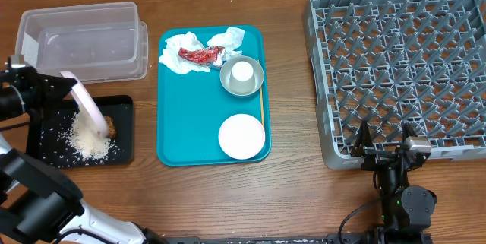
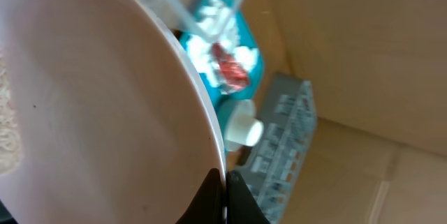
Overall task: Sort waste into correct bins and load items into the dishwasher
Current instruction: 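Tilt the plate with the left gripper to pour rice into the black tray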
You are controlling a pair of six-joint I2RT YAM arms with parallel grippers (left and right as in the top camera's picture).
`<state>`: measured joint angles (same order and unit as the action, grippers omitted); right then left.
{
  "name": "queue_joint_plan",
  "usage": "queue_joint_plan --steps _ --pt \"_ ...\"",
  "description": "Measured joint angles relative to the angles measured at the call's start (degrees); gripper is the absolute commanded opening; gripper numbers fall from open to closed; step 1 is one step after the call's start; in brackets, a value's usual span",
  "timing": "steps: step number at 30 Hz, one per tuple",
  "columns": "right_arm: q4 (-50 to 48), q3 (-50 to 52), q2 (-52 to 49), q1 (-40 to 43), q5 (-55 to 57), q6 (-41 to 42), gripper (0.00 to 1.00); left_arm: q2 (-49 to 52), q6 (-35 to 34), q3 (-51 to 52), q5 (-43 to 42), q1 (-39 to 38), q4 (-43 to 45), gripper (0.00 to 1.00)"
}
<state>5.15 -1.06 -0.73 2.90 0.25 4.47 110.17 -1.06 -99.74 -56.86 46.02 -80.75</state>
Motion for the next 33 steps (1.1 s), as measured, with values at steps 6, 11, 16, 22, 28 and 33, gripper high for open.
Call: queue_joint_plan --steps 6,11,16,22,28,33 --pt "0.0 0.0 0.0 0.0 0.0 0.0 1.00 0.0 1.7 0.0 -5.7 2.6 -0.5 0.04" --pt "0.0 0.0 0.0 0.0 0.0 0.0 1.00 0.0 2.9 0.0 -8.1 4.9 -0.2 0.04" --pt "0.0 0.0 0.0 0.0 0.0 0.0 1.00 0.0 4.1 0.1 -9.4 7.7 -2.3 0.04" --pt "0.0 0.0 0.0 0.0 0.0 0.0 1.00 0.0 7.9 0.1 -11.1 9.2 -5.2 0.04" --pt "0.0 0.0 0.0 0.0 0.0 0.0 1.00 0.0 11.1 0.1 -12.0 9.2 -7.9 0.04" --pt "0.0 0.0 0.0 0.0 0.0 0.0 1.00 0.0 12.4 0.1 -12.2 9.2 -8.2 0.04"
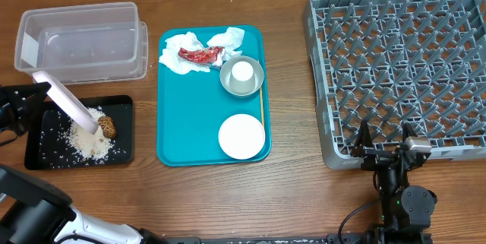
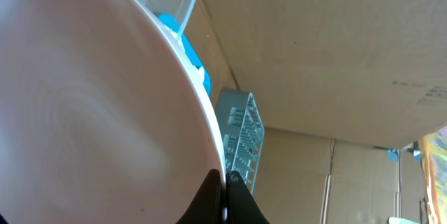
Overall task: Sort waste into correct bins and load items into the dishwasher
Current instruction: 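Tilt the plate with the left gripper to pour rice into the black tray, then carry the empty plate back and lower it onto the teal tray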
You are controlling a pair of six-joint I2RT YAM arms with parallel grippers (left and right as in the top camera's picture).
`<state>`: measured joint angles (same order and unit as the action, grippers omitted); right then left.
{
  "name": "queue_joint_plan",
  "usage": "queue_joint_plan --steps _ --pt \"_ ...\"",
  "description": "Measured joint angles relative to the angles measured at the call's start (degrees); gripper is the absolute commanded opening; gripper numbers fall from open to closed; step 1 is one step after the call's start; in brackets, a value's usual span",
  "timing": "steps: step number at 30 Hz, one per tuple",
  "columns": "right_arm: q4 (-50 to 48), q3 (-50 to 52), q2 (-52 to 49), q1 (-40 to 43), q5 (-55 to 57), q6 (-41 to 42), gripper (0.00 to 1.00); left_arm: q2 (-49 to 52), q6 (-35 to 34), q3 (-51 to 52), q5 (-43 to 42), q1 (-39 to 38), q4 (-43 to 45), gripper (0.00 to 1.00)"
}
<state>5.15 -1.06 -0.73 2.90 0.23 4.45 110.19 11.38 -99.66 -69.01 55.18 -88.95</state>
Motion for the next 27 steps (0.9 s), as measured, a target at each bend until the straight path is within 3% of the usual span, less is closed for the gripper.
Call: queue_joint_plan --steps 16,21,27 --pt "0.0 0.0 0.0 0.0 0.0 0.0 1.00 0.0 8.6 0.0 -1.6 -2.7 -7.7 0.04" --pt "0.0 0.0 0.0 0.0 0.0 0.0 1.00 -0.7 9.4 0.0 0.1 -8.8 -7.6 0.04" --pt "0.0 0.0 0.0 0.0 0.0 0.0 1.00 -7.6 9.9 0.1 2.2 -22.0 -6.5 0.04"
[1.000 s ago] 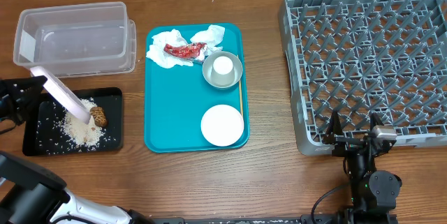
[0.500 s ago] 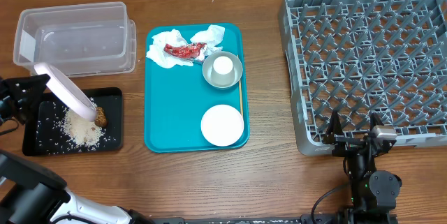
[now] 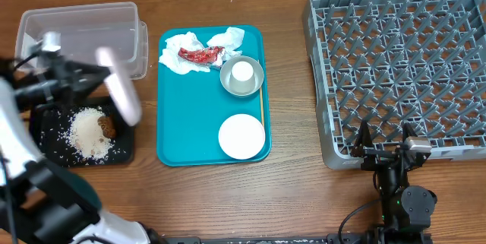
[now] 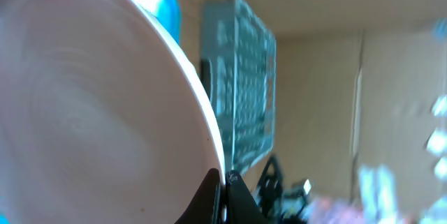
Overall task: Sort waste into correct bins and load items into the dishwasher
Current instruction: 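Carry the empty plate back and lower it onto the teal tray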
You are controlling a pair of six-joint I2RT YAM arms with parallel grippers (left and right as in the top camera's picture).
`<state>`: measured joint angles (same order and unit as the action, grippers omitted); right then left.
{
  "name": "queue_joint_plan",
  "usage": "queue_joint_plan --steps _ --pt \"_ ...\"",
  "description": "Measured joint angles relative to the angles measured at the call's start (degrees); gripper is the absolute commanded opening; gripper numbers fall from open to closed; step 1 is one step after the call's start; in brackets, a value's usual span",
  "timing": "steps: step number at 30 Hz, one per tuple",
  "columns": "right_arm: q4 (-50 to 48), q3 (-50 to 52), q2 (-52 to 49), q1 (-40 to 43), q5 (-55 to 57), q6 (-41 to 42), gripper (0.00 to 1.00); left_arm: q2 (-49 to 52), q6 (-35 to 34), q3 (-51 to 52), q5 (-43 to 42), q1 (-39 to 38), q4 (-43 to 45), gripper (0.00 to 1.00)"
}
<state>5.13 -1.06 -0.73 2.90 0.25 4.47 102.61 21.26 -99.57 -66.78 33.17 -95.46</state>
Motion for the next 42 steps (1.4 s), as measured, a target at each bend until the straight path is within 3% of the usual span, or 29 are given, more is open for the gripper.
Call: queue_joint_plan --steps 5,13,20,28,42 --pt "0.0 0.0 0.0 0.0 0.0 0.0 1.00 -5.4 -2.8 0.0 8.0 -12.8 4.3 0.04" --pt "0.1 0.0 0.0 0.0 0.0 0.0 1.00 -3.9 -17.8 0.0 33.6 -35.1 13.7 0.04" --pt "0.0 0.0 0.0 0.0 0.0 0.0 1.00 1.1 -29.2 0.0 49.0 -48.9 20.5 0.04" --pt "0.0 0.0 0.0 0.0 0.0 0.0 1.00 12.3 -37.3 0.0 58.6 -54.6 21.0 0.04" --pt "0.1 0.0 0.0 0.0 0.0 0.0 1.00 18.6 -39.8 0.0 60.7 -54.5 23.6 0.04"
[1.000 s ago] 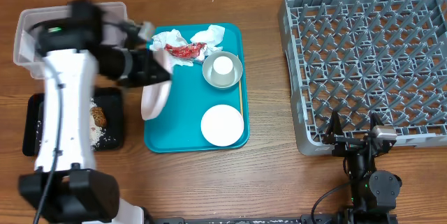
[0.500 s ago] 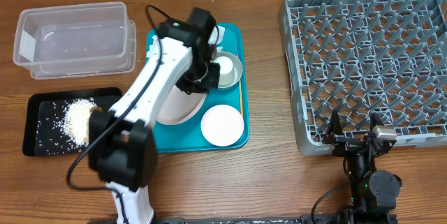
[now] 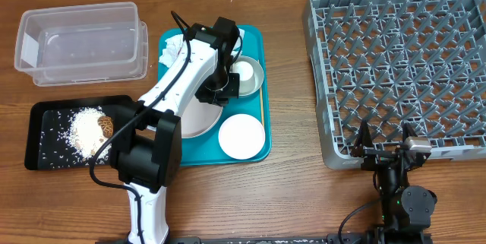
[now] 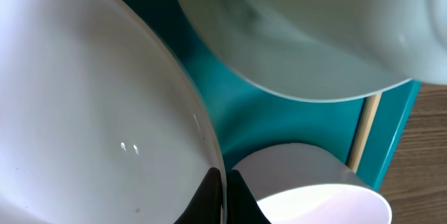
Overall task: Sort waste into correct bins and load items into the dishwasher
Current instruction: 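Carry the empty plate back and lower it onto the teal tray, then open the left gripper and move it to the red wrapper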
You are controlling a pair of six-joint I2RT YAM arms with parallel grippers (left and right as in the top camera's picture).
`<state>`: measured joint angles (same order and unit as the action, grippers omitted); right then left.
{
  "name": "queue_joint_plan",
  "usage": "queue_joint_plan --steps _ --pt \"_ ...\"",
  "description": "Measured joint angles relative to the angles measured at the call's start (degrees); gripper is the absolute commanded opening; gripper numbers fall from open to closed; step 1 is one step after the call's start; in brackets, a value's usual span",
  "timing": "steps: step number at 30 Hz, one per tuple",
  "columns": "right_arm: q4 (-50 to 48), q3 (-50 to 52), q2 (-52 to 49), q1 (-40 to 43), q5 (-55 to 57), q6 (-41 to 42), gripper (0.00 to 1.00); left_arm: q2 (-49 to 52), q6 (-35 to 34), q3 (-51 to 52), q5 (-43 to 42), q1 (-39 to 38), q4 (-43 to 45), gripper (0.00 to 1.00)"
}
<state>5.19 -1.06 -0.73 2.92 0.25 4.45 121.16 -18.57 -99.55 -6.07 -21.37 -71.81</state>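
Note:
My left gripper (image 3: pixel 219 96) is shut on the rim of a pale pink plate (image 3: pixel 195 119), which lies flat over the left middle of the teal tray (image 3: pixel 171 147); whether it touches the tray I cannot tell. In the left wrist view the gripper (image 4: pixel 225 182) pinches the plate (image 4: pixel 91 119), with the grey bowl (image 4: pixel 300 35) above and a white dish (image 4: pixel 307 185) below. The grey bowl (image 3: pixel 254 83) holds a white cup (image 3: pixel 244 69). My right gripper (image 3: pixel 384 147) is open in front of the grey dish rack (image 3: pixel 402 54).
A black tray (image 3: pixel 45 149) with rice (image 3: pixel 83 128) and a brown food piece (image 3: pixel 107 126) lies at the left. Behind it stands a clear plastic bin (image 3: pixel 83 39). A crumpled napkin (image 3: pixel 175 46) sits at the teal tray's far left corner. A wooden stick (image 3: pixel 262 111) lies along its right side.
My left gripper has carried the plate from the gap between the black tray and the clear bin to the teal tray. The plate was tilted on edge and is now flat beside the grey bowl.
The plate was held tilted over the black tray, touching the rice heap. Then it stood steeper at the tray's left, with rice and a brown piece lying in the tray. Afterwards it was clear of the tray, further right. Now it is over the teal tray.

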Motion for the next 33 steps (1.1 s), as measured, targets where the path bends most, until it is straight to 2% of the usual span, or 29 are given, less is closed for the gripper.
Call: queue_joint_plan --steps 3,4,8,11,16,20,22,30,31,32,33 --pt "0.0 0.0 0.0 0.0 0.0 0.0 1.00 0.0 0.0 0.0 -1.2 0.0 0.3 0.04" --pt "0.0 0.0 0.0 0.0 0.0 0.0 1.00 0.0 0.0 0.0 -1.5 0.0 0.3 0.07" --pt "0.0 0.0 0.0 0.0 0.0 0.0 1.00 0.0 -0.3 0.0 -2.5 0.0 0.2 0.34" --pt "0.0 0.0 0.0 0.0 0.0 0.0 1.00 0.0 -0.7 0.0 -3.0 0.0 -0.7 0.42" --pt "0.0 0.0 0.0 0.0 0.0 0.0 1.00 0.0 -0.8 0.0 -3.2 0.0 -1.9 0.42" --pt "0.0 0.0 0.0 0.0 0.0 0.0 1.00 0.0 -0.5 -0.3 -3.3 0.0 -4.2 0.33" --pt "-0.1 0.0 0.0 0.0 0.0 0.0 1.00 0.2 -0.1 -1.6 -3.3 0.0 -6.2 0.32" --pt "0.0 0.0 0.0 0.0 0.0 0.0 1.00 0.8 0.7 -18.3 -3.4 2.9 -7.8 0.37" --pt "0.0 0.0 0.0 0.0 0.0 0.0 1.00 0.8 0.7 -20.4 -3.4 3.7 -7.3 0.42" --pt "0.0 0.0 0.0 0.0 0.0 0.0 1.00 0.8 0.5 -22.1 -3.5 4.6 -6.5 0.66" --pt "0.0 0.0 0.0 0.0 0.0 0.0 1.00 0.8 0.2 -23.5 -3.8 5.6 -5.3 1.00"
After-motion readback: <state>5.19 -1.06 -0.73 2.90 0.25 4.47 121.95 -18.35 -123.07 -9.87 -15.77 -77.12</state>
